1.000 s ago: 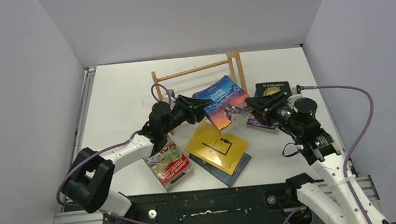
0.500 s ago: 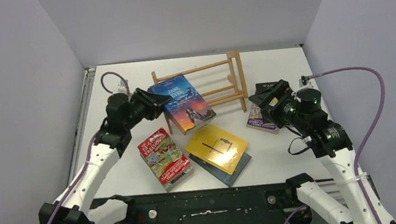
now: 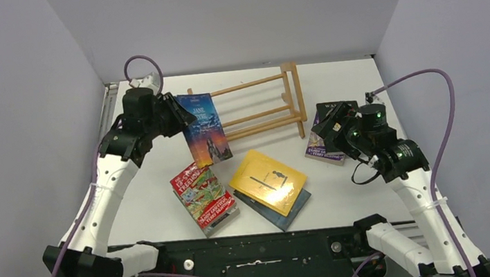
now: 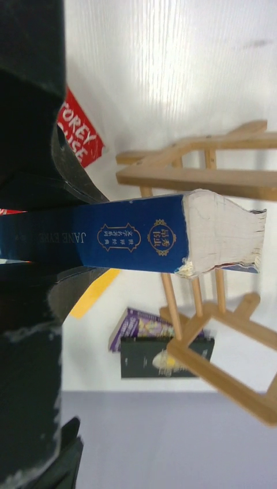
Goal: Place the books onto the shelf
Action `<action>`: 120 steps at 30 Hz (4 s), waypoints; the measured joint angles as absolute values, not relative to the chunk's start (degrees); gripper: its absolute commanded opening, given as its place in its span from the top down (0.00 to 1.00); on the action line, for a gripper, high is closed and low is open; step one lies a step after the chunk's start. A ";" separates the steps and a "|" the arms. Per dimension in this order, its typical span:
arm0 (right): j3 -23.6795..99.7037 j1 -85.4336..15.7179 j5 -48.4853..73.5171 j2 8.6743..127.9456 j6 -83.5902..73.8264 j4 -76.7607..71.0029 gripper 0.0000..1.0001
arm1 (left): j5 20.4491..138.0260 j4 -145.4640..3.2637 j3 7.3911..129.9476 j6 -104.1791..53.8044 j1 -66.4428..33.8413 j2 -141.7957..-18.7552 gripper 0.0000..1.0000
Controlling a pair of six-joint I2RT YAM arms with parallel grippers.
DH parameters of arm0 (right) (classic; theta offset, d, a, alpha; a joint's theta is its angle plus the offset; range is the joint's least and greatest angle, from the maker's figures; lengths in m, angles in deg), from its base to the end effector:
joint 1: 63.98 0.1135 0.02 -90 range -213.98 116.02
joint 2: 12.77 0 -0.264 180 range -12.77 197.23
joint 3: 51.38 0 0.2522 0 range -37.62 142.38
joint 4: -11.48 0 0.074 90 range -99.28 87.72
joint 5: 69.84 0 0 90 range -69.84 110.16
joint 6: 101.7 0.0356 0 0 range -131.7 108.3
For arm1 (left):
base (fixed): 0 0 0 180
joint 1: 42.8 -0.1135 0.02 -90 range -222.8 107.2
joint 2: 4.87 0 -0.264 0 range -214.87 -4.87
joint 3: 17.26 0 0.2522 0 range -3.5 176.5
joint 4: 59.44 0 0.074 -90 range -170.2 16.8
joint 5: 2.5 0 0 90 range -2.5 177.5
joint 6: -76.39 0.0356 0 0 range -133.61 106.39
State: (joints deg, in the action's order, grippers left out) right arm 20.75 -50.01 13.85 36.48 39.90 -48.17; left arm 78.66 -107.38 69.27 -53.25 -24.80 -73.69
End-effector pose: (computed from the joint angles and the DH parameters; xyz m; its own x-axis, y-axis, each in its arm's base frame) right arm 0.1617 0.0443 0.3461 -0.6158 0.6495 -0.4460 0.2531 0.6992 0.6686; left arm 0.2448 -0.0853 0.3814 -0.6441 -0.4535 -0.6160 0.0269 0.7913 -0.6108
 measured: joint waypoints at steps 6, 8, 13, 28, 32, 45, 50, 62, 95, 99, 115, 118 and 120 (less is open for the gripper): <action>19.02 -50.01 14.03 36.51 39.63 -48.30 0.16 | 83.44 -109.89 72.79 -45.66 -24.43 -79.30 1.00; 18.80 -50.01 14.14 36.59 39.46 -48.30 0.17 | 84.95 -109.78 73.56 -43.56 -24.01 -80.51 1.00; 18.76 -50.01 14.40 37.82 39.24 -48.24 0.17 | 89.32 -108.25 73.69 -38.69 -23.21 -81.49 1.00; 18.76 -50.01 14.35 44.16 39.57 -45.46 0.18 | 97.37 -93.54 67.98 -33.71 -22.33 -82.91 1.00; 18.76 -50.01 14.31 45.55 39.70 -45.22 0.18 | 97.45 -93.43 69.40 -33.44 -22.33 -83.67 1.00; 18.76 -50.01 13.94 47.19 39.94 -44.02 0.18 | 97.26 -89.19 74.28 -30.08 -22.40 -85.34 1.00; 18.76 -50.01 13.94 47.85 39.90 -43.91 0.18 | 97.13 -87.49 74.39 -28.20 -22.92 -91.22 1.00; 18.76 -50.01 13.94 48.96 39.79 -43.91 0.18 | 96.71 -81.54 74.43 -27.91 -24.76 -97.38 1.00; 18.76 -50.01 13.61 51.08 35.57 -43.06 0.15 | 100.19 -79.55 71.92 -23.78 -24.84 -93.38 0.28; 19.50 -50.01 13.13 52.16 32.44 -43.41 0.13 | 99.47 -87.36 72.03 -27.83 -25.06 -87.91 0.24; 34.15 -16.98 17.70 70.36 24.29 -41.88 0.10 | 90.07 -122.61 54.87 -53.73 -32.69 -57.64 0.13; 41.07 -9.57 18.55 79.39 23.02 -41.00 0.10 | 87.09 -126.68 48.68 -56.68 -33.54 -55.63 0.12; 45.38 -6.56 18.48 85.62 21.89 -40.46 0.11 | 85.50 -128.14 46.00 -57.86 -34.22 -55.02 0.12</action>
